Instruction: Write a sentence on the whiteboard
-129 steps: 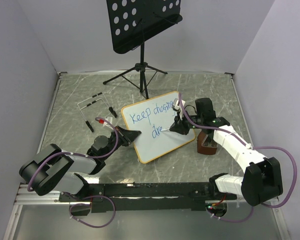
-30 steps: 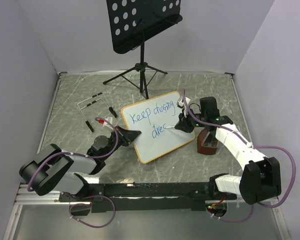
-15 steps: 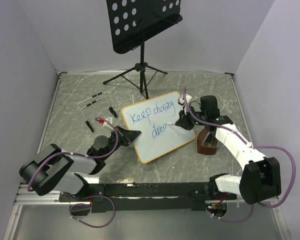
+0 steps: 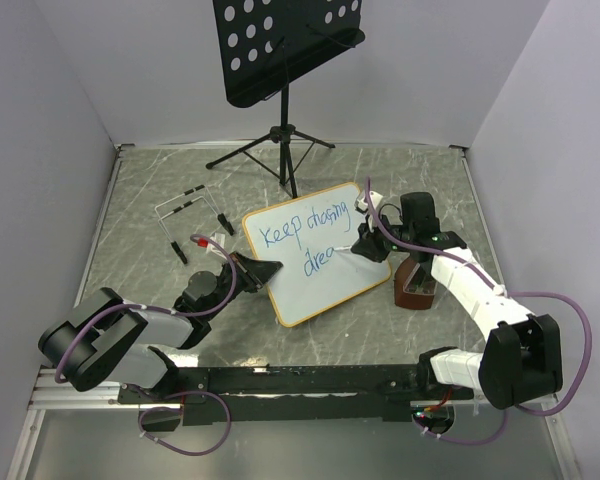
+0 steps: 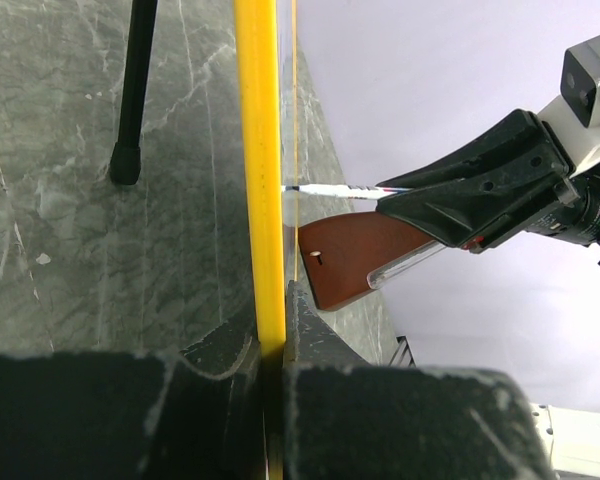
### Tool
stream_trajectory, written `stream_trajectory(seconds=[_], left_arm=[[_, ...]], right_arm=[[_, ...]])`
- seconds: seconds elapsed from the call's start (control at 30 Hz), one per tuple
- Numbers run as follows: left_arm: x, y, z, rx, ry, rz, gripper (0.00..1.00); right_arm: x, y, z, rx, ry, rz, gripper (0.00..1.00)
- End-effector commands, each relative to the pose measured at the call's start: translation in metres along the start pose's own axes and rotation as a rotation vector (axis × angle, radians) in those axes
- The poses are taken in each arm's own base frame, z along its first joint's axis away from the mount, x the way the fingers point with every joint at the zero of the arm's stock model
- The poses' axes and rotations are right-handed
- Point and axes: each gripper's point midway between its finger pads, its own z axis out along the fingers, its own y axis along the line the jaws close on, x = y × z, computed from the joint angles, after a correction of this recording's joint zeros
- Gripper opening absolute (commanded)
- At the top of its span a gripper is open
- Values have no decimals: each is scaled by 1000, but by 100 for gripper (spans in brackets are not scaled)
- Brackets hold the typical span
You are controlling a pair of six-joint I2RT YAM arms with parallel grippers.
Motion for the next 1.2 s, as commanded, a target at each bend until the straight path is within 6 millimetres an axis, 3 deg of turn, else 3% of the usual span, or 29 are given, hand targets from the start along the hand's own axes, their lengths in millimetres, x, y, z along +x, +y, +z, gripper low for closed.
stream_trajectory(seconds=[0.0, 0.3, 0.73, 1.17], left_arm=[[-13, -36, 3, 144, -42, 66, 1], [-13, -37, 3, 149, -45, 66, 1], [-13, -36, 2, 151, -46, 61, 1], [-12, -35, 2, 150, -44, 61, 1]], right_arm=[[1, 7, -9, -23, 18, -30, 0], [2, 4, -13, 5, 23, -24, 0], [-28, -16, -12, 65, -63, -26, 0], [-10, -16, -6, 53, -10, -1, 0]])
